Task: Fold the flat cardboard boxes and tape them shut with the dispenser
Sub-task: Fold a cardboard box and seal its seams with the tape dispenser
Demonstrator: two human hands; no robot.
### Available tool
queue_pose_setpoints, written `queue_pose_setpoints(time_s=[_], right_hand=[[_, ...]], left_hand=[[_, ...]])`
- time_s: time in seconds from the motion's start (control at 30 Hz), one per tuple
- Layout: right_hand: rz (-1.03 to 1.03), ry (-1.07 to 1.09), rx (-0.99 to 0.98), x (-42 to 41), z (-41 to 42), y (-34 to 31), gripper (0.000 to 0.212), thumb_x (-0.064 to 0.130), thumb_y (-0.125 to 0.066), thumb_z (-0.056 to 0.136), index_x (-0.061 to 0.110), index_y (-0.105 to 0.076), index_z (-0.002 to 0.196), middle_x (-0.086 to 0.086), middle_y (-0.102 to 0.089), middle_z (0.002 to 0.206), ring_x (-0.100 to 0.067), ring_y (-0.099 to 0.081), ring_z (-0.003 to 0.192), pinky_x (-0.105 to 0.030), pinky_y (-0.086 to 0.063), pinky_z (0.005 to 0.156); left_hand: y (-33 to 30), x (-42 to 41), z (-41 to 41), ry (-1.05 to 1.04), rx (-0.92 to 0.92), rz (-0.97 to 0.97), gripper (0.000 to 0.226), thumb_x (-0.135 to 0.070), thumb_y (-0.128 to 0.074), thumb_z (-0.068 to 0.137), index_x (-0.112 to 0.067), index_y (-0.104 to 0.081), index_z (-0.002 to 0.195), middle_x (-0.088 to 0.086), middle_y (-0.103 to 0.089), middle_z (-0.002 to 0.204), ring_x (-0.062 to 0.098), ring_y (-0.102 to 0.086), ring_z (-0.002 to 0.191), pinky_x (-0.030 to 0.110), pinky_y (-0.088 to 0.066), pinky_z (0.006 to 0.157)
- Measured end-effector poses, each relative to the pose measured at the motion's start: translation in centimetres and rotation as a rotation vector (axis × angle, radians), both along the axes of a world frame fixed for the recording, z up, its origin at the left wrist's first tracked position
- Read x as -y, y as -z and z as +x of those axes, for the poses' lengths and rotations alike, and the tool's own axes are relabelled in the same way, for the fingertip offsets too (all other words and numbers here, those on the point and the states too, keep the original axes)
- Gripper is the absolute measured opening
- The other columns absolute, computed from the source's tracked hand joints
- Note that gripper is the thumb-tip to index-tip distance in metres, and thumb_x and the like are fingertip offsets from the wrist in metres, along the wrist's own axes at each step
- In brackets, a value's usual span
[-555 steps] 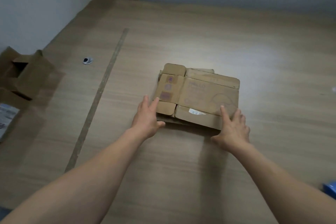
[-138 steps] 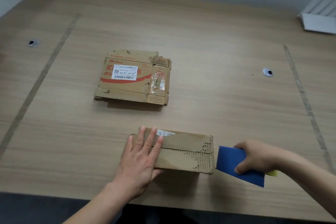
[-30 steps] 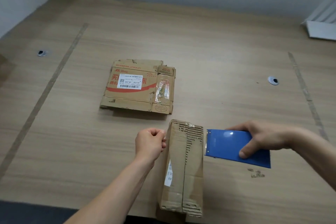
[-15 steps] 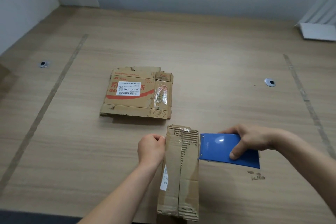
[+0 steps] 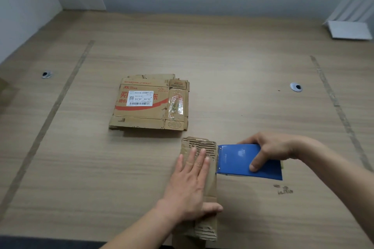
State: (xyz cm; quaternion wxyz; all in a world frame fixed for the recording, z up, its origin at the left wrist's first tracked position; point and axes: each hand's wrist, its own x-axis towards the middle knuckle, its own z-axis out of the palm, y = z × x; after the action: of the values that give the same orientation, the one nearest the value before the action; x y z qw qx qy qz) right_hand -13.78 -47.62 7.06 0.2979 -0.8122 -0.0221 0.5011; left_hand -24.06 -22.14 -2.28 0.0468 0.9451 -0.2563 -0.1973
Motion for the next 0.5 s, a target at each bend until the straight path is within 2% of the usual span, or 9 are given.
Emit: queue_pose_setpoints(time_s=[0.13,0.3,0.4,0.5], right_hand=[[0.041,0.01,-0.01,0.4,0.0,0.0,0.063,0.03,-0.088,0.057,0.047,-0.071,0.116,0.01,-0.077,0.105,-0.017,-0.073,0.1,-0.038,-0.06,0.091],[0.078,-0.001,-0.056,3.7,-0.5,-0.9,0.063,0.021,-0.086,0.064,0.038,-0.069,0.123,0.002,-0.077,0.107,-0.019,-0.074,0.098,-0.029,-0.057,0.079],[0.038,0.014,-0.058,5.0,-0.6,-1.8,0.064,0.02,-0.085,0.063,0.034,-0.069,0.123,0.0,-0.077,0.105,-0.019,-0.074,0.095,-0.028,-0.058,0.077],[-0.095,-0.059,0.015,3.6,-0.4,-1.6,0.055,0.027,-0.087,0.065,0.04,-0.071,0.116,0.008,-0.077,0.101,-0.013,-0.073,0.093,-0.031,-0.059,0.08]], left_hand=[[-0.6,0.2,0.0,0.0,0.01,0.057,0.123,-0.094,-0.026,0.072,-0.015,0.026,0.15,0.006,0.042,0.152,0.026,0.047,0.136,0.051,0.024,0.114],[-0.6,0.2,-0.1,-0.007,0.017,0.068,0.12,-0.09,-0.03,0.073,-0.016,0.028,0.147,0.007,0.04,0.154,0.027,0.046,0.137,0.052,0.023,0.115],[-0.7,0.3,-0.1,-0.01,-0.002,0.064,0.121,-0.089,-0.032,0.073,-0.014,0.024,0.151,0.007,0.04,0.154,0.027,0.045,0.137,0.054,0.019,0.117],[-0.7,0.4,0.0,-0.012,-0.007,0.061,0.122,-0.089,-0.032,0.072,-0.015,0.022,0.153,0.007,0.04,0.154,0.027,0.045,0.137,0.054,0.018,0.117]])
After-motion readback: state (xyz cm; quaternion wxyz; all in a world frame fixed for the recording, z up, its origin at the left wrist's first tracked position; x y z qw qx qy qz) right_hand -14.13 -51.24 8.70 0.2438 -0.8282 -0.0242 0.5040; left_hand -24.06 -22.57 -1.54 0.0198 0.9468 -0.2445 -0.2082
